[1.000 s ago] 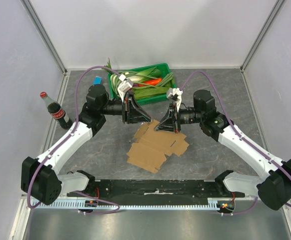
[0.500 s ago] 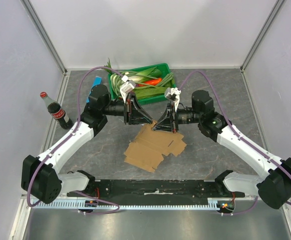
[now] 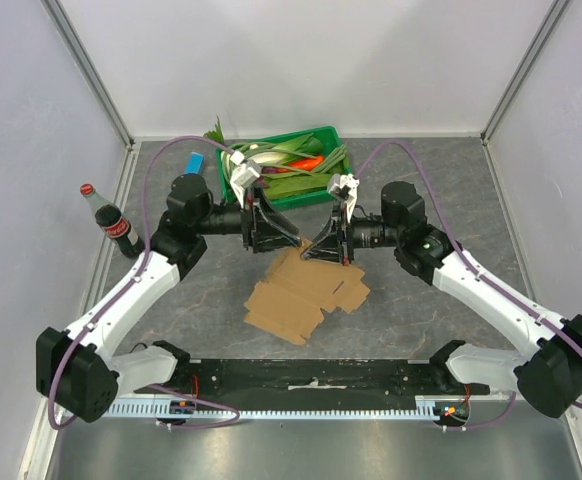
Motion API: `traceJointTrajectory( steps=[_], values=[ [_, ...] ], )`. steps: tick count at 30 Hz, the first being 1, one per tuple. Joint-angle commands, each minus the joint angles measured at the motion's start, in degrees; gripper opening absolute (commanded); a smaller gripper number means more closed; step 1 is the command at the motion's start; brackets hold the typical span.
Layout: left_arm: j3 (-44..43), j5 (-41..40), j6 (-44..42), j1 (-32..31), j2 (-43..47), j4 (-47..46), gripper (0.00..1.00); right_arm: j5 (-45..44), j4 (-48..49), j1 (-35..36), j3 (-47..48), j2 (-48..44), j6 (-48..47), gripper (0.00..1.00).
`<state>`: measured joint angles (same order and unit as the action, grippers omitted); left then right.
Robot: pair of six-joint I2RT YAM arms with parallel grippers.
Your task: Fold the paper box
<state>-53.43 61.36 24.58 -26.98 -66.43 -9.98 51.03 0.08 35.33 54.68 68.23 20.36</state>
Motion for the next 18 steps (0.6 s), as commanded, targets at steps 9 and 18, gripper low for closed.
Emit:
traceJointTrajectory(
  steps=[9,18],
  values=[
    [4.7,2.3,18.6,12.8,-7.2,-17.1,0.41,7.4,1.3,-18.3,-1.8,-7.0,6.5,0.00],
    [3.8,9.1,17.9,4.3,-11.6,-19.3,0.33,12.9,1.6,-21.3,-0.7,-8.3,7.1,0.00]
  ],
)
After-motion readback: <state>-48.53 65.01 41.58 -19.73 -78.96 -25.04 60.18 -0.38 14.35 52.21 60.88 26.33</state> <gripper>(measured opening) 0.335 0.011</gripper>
